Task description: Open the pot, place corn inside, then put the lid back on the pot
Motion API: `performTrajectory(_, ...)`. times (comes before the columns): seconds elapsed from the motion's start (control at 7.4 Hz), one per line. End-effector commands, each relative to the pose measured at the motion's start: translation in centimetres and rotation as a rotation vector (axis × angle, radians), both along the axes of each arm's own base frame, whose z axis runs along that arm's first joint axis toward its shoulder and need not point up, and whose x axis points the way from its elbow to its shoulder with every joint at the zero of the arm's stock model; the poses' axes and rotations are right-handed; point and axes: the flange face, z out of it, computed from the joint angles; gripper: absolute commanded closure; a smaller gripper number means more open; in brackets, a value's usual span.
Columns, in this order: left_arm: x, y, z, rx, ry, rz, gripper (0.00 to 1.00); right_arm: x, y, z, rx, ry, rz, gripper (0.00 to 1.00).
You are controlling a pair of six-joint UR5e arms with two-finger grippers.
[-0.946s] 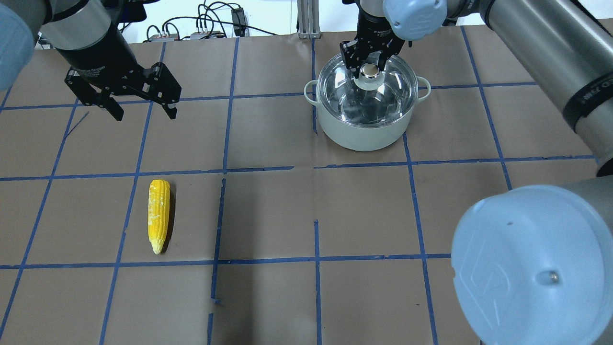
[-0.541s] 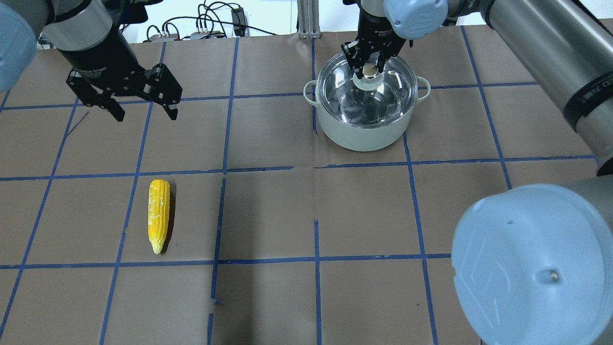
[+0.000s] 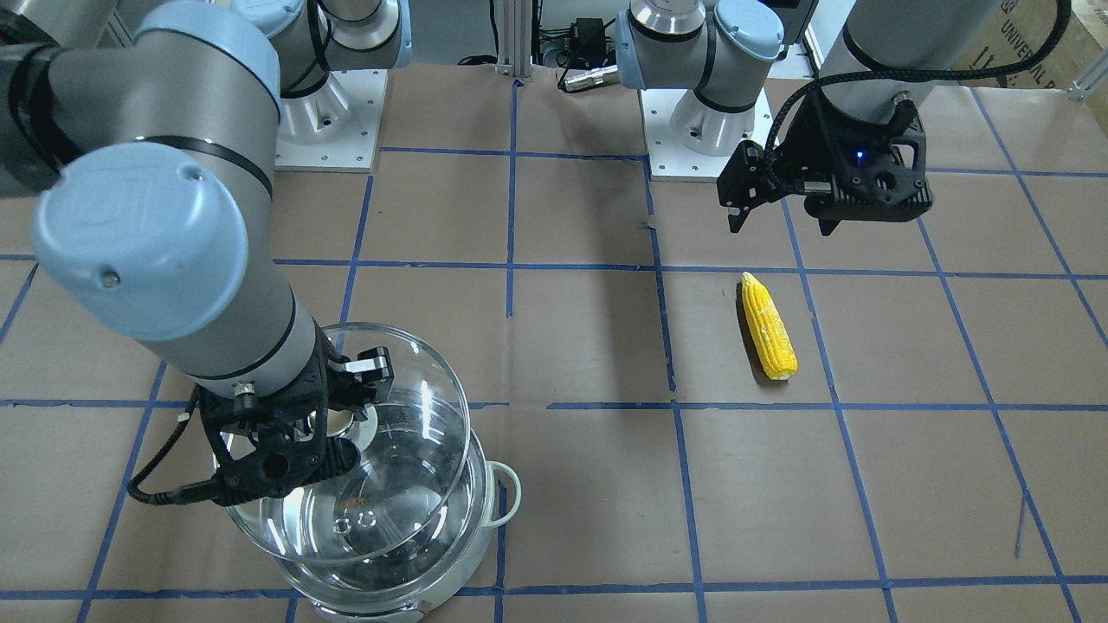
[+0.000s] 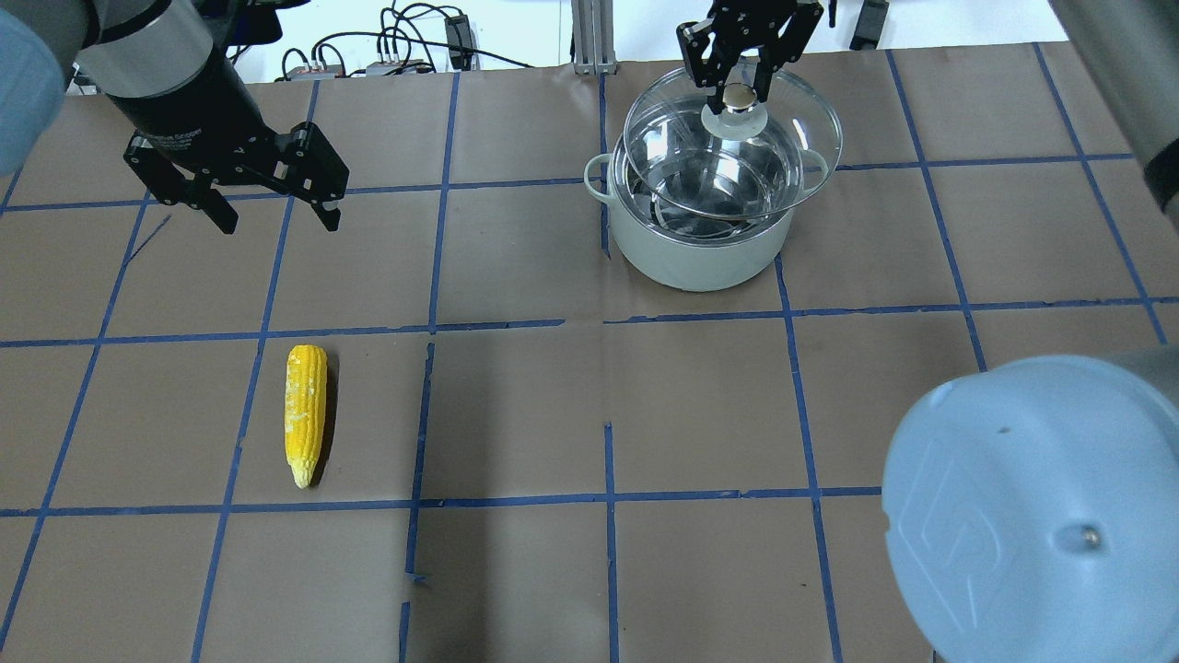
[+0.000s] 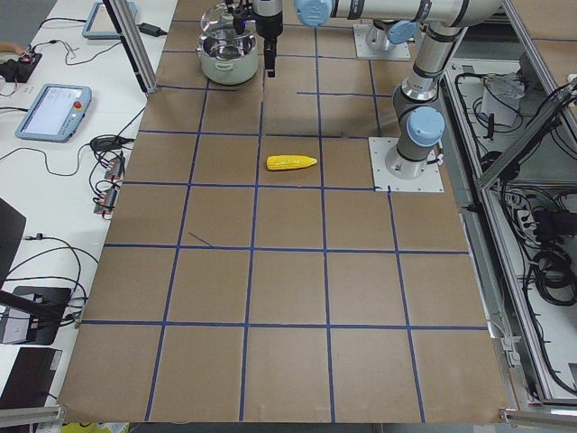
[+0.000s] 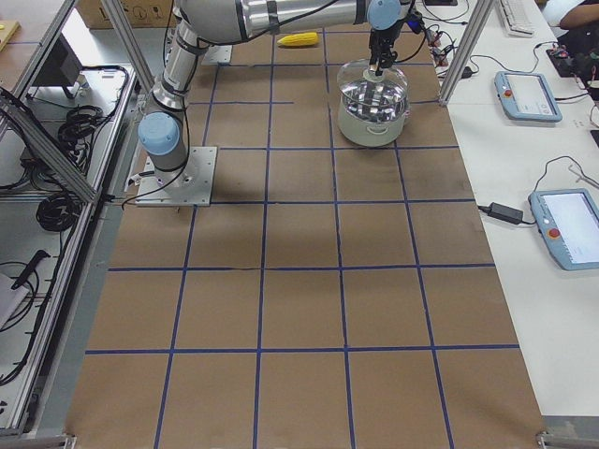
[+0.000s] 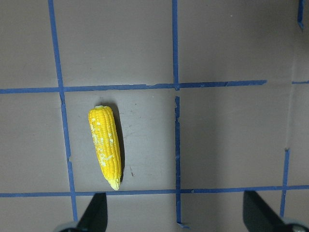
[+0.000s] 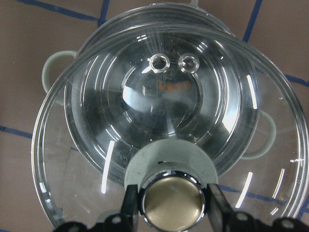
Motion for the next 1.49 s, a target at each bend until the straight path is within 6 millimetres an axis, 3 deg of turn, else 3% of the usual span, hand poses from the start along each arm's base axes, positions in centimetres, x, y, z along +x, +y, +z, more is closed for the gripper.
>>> performTrajectory(0.0,0.5,0.3,-1.1,0.029,0.004,-0.062,0.0,-3.4,3.7,4.9,0.074,-0.013,0.009,0.63)
performTrajectory(0.14,3.2,0.9,-3.6,0.07,0.018,-0.051,0.0,-5.6,4.8,5.3,0.088,-0.016,-0.008,0.63)
performTrajectory(0.27,6.7,1.5,-5.1,0.079,0.04,-0.021,0.0,-6.0,5.7,5.2,0.097,-0.006,-0.01,0.63)
performTrajectory(0.41,8.7,1.1,-7.3,0.083,0.046,-0.035,0.0,-6.1,6.8,5.9,0.094,-0.002,-0.008,0.61)
performTrajectory(0.54,9.2,0.5,-10.2,0.091,0.047,-0.03,0.0,-5.7,7.2,6.4,0.085,-0.002,-0.004,0.6)
performTrajectory(0.81,10.1,-1.0,-17.0,0.038,0.03,-0.067,0.0,-5.3,6.5,5.4,0.086,-0.02,-0.014,0.6)
performTrajectory(0.95,11.1,-0.4,-20.1,0.072,0.041,-0.062,0.0,-5.3,6.5,5.5,0.084,-0.019,-0.012,0.6)
performTrajectory(1.08,13.8,-0.2,-22.8,0.074,0.057,-0.062,0.0,-5.3,6.4,5.4,0.084,-0.018,-0.01,0.6)
performTrajectory(1.35,14.2,1.0,-28.0,0.144,0.082,-0.027,0.0,-5.3,6.4,5.6,0.078,-0.019,-0.012,0.59)
